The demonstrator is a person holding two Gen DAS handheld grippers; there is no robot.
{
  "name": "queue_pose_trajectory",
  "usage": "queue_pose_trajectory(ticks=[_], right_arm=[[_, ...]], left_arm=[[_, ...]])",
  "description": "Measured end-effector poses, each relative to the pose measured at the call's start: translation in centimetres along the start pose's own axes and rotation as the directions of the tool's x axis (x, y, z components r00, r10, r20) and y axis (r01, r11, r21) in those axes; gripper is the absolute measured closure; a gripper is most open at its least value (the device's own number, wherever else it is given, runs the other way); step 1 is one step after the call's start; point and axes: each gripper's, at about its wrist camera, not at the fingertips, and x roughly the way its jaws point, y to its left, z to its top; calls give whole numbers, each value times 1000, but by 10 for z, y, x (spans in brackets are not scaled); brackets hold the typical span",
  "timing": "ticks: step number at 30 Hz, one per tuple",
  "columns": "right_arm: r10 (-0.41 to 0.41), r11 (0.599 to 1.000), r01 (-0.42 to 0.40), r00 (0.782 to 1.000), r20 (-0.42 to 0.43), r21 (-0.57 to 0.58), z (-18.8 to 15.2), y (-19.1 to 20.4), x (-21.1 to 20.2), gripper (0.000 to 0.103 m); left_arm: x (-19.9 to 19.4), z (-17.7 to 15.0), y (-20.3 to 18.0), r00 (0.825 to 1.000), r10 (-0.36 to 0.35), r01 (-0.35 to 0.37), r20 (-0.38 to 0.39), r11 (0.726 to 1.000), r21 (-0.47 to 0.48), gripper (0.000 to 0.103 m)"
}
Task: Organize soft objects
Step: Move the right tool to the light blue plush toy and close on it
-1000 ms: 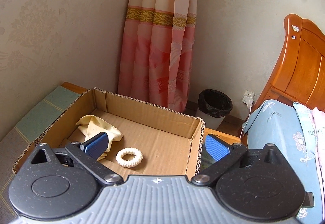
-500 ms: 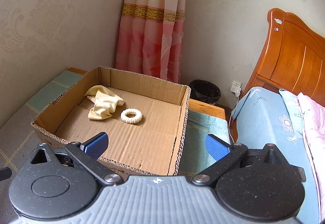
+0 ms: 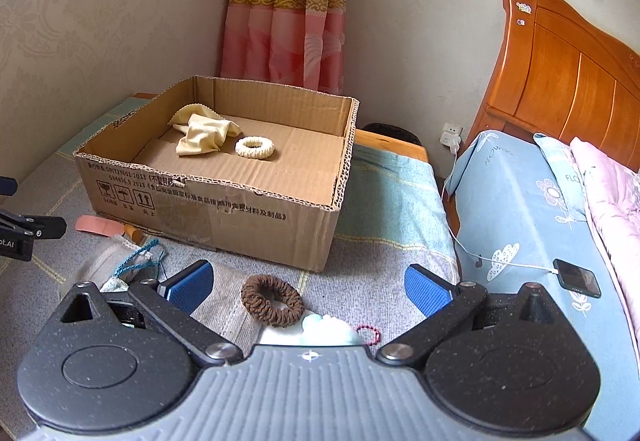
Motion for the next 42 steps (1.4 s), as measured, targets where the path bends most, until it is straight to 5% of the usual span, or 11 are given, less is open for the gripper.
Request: queue_pose_trajectory(ticks=[12, 26, 33, 42], right_arm=[[-16, 998, 20, 998, -60, 53, -17, -15, 15, 0], [-9, 998, 14, 998, -69, 68, -21, -18, 16, 0], [-14, 998, 18, 998, -61, 67, -21, -19, 12, 0], [-14, 996, 21, 997, -72, 85, -25, -22, 14, 0]], left_arm=[[5, -5, -38, 988, -141, 146, -54, 984, 99, 1], [20, -14, -51, 985, -148, 158, -89, 981, 114, 1], [22, -20, -35, 982, -164, 168, -91, 985, 43, 0], [15, -23, -54, 983, -159, 170, -89, 977, 129, 0]])
